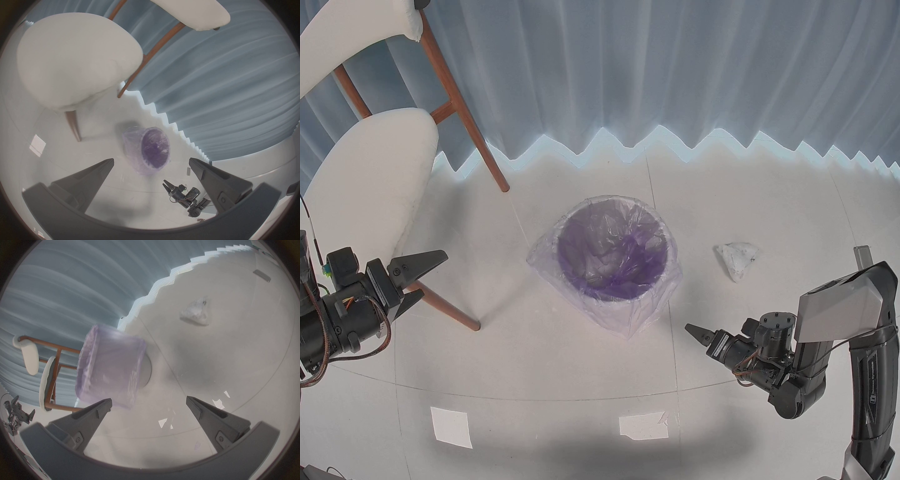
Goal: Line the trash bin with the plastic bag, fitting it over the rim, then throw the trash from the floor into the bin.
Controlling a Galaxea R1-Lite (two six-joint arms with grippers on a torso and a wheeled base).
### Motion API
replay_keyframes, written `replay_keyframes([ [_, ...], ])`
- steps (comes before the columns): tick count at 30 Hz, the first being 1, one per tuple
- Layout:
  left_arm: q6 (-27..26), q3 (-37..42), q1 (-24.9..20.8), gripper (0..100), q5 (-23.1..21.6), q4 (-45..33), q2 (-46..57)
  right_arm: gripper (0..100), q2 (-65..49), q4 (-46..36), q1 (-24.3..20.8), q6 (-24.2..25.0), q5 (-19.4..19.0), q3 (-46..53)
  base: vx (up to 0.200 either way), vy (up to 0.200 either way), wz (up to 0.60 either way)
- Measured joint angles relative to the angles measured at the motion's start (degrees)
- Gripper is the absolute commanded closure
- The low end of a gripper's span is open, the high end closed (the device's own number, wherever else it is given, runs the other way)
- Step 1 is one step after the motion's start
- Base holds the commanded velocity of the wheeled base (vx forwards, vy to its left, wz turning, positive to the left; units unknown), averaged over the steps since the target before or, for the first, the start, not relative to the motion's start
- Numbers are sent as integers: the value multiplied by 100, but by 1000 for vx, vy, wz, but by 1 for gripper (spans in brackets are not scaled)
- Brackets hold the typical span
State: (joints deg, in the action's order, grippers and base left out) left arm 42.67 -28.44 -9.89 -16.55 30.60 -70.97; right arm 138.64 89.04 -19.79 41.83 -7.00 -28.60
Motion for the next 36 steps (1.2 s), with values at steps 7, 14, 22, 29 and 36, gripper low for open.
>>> replay_keyframes([
  [7, -93, 61, 5, 0, 44, 30, 5, 0, 271, -11, 11, 29, -4, -697, 0, 0, 0],
  [14, -123, 85, 33, 0, 55, 41, 2, 0, 564, -11, 48, 232, -9, -1820, 0, 0, 0],
  [22, -180, 91, 82, 0, 61, 49, -5, 0, 975, -490, 173, 572, -4, -3294, 0, 0, 0],
  [29, -422, 111, 96, 0, 63, 51, -24, 0, 1367, -1092, 271, 755, -2, -4419, 0, 0, 0],
  [36, -508, 129, 165, 0, 61, 49, -41, 0, 1777, -1686, 315, 788, -6, -5288, 0, 0, 0],
])
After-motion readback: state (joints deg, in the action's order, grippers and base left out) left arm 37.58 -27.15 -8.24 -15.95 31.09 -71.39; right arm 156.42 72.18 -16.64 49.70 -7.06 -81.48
